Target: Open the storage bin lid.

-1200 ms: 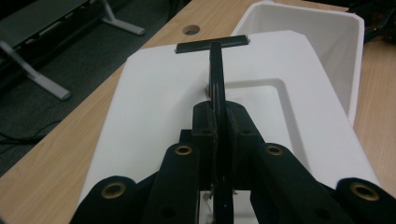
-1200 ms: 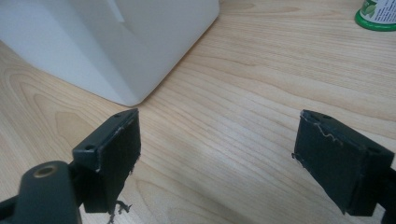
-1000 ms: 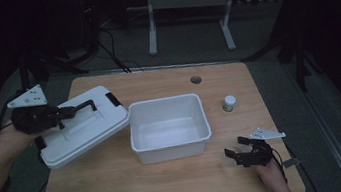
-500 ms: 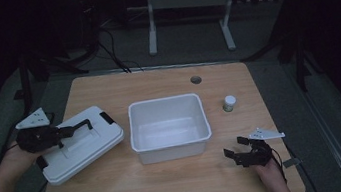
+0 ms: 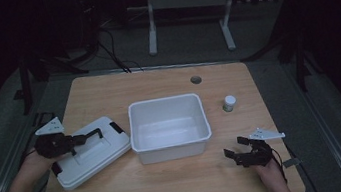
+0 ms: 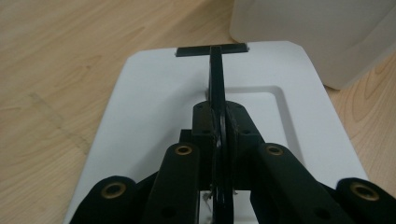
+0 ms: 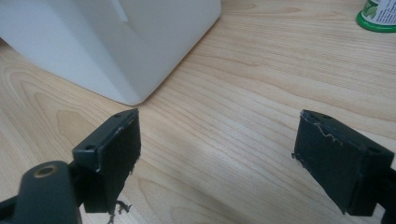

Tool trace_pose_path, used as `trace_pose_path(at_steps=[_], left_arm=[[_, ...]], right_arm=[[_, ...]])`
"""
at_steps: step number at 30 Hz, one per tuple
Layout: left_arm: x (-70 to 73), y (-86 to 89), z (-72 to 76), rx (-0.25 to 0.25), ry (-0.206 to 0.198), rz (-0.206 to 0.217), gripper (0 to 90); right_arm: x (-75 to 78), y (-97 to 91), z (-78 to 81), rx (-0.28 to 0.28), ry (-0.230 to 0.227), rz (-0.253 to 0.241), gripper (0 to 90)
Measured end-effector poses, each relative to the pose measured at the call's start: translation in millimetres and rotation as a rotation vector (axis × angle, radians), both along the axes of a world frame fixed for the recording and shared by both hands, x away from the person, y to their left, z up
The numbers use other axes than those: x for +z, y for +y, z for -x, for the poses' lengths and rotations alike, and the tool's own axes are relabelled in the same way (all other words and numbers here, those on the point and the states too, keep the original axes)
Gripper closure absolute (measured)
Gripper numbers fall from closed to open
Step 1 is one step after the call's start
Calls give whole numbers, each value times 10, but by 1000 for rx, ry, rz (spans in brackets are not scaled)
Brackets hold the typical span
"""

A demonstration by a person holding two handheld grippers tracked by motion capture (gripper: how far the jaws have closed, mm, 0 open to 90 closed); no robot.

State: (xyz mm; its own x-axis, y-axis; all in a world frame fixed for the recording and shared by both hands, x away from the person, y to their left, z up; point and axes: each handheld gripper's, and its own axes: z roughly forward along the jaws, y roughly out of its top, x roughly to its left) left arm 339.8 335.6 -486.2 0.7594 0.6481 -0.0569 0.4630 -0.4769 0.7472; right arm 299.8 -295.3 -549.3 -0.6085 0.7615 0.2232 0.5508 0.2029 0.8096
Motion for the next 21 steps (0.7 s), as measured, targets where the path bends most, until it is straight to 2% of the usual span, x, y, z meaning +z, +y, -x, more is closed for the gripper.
trace_pose_path(at_steps=[4, 13, 18, 21], left_arm=[[-79, -35, -24, -8, 16, 3, 834], [-222, -31, -52, -10, 58, 14, 833], [-265, 13, -61, 4, 87, 28, 830], [-256, 22, -77, 33, 88, 8, 800]], right_arm=[[-5, -14, -2, -19, 2, -3, 144], [0, -8, 4, -12, 3, 0, 145], [3, -22, 11, -31, 5, -2, 145], [14, -42, 10, -42, -1, -1, 145]])
